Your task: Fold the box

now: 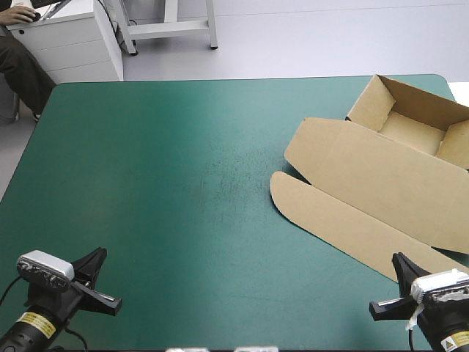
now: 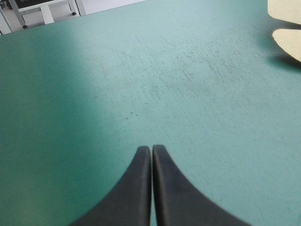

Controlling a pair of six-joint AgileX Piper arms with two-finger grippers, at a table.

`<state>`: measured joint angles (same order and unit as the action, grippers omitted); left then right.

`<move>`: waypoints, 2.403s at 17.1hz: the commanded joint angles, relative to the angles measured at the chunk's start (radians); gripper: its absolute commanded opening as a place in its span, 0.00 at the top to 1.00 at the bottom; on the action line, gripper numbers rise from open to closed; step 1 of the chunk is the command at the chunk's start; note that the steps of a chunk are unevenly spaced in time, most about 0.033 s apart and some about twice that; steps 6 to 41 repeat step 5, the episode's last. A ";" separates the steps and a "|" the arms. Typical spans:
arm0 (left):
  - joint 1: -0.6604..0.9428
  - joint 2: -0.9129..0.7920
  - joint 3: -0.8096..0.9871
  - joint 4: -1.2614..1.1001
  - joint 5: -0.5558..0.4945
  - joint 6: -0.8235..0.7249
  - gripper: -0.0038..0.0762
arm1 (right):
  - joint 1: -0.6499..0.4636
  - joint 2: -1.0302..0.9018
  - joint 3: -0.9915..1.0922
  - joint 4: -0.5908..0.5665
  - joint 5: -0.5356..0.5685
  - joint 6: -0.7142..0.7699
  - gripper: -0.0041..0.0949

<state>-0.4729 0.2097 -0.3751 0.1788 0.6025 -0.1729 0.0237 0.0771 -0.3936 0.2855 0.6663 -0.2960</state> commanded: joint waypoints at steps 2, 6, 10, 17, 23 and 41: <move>-0.003 0.008 -0.041 -0.001 -0.027 -0.006 0.96 | 0.003 0.014 -0.023 0.015 -0.057 0.013 0.98; -0.003 0.008 -0.050 -0.001 0.005 -0.006 0.96 | 0.003 0.014 -0.023 0.012 -0.017 0.013 0.98; -0.003 0.008 -0.050 -0.001 0.005 -0.006 0.96 | 0.003 0.014 -0.023 0.012 -0.017 0.013 0.98; -0.003 0.008 -0.050 -0.001 0.005 -0.006 0.96 | 0.003 0.014 -0.023 0.012 -0.017 0.013 0.98; -0.003 0.008 -0.050 -0.001 0.005 -0.006 0.96 | 0.003 0.014 -0.023 0.012 -0.017 0.013 0.98; -0.003 0.008 -0.050 -0.001 0.005 -0.006 0.96 | 0.003 0.014 -0.023 0.012 -0.017 0.013 0.98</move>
